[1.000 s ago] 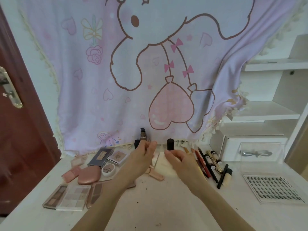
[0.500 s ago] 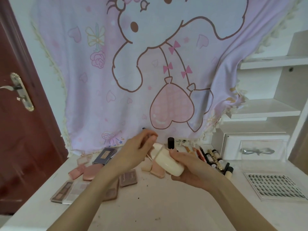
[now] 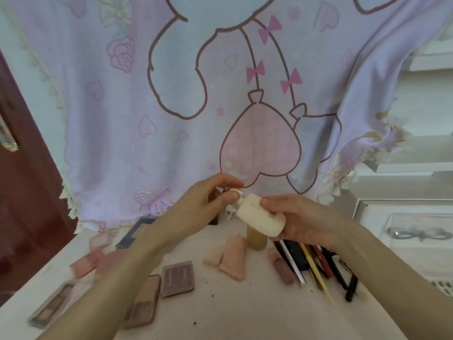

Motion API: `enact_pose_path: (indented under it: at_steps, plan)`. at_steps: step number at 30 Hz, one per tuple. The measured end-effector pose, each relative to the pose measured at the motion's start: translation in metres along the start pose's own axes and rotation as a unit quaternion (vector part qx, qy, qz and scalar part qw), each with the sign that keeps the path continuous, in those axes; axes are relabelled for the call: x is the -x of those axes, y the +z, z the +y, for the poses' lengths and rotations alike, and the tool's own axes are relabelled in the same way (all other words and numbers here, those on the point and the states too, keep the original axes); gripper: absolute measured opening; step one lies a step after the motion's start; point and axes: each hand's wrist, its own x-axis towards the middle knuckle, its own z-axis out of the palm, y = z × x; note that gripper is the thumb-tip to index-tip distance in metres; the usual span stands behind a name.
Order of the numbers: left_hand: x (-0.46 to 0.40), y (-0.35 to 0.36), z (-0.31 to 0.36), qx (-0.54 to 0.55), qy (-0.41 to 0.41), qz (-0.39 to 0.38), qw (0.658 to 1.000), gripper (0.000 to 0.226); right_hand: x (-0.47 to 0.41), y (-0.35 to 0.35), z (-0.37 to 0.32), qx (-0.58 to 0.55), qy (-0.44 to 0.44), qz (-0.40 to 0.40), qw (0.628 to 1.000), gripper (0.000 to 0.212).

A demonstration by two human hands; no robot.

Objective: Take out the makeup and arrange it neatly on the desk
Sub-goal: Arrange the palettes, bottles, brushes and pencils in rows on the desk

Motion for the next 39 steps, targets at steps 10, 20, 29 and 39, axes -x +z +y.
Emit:
enact_pose_path:
  at_steps: [10,20,29,39]
  plan:
    - [-0.077,-0.005,-0.050,-0.077,0.007,-0.022,0.997,0.011,-0.062,-0.058,-0.030,0.111,-0.011,0.024,0.994,0.045]
    - [-0.089,-0.006,-0.095,-0.329,-0.040,0.007,0.944,0.029,-0.094,-0.075,-0.009,0.197,-0.026,0.188,0.962,0.028]
    - [-0.100,0.031,-0.121,-0.520,0.033,-0.119,0.845,0.020,-0.127,-0.071,0.044,0.331,-0.032,0.270,0.904,0.025]
    - [-0.089,0.046,-0.142,-0.593,0.163,-0.184,0.767,0.029,-0.154,-0.085,0.063,0.501,0.014,0.265,0.824,0.023]
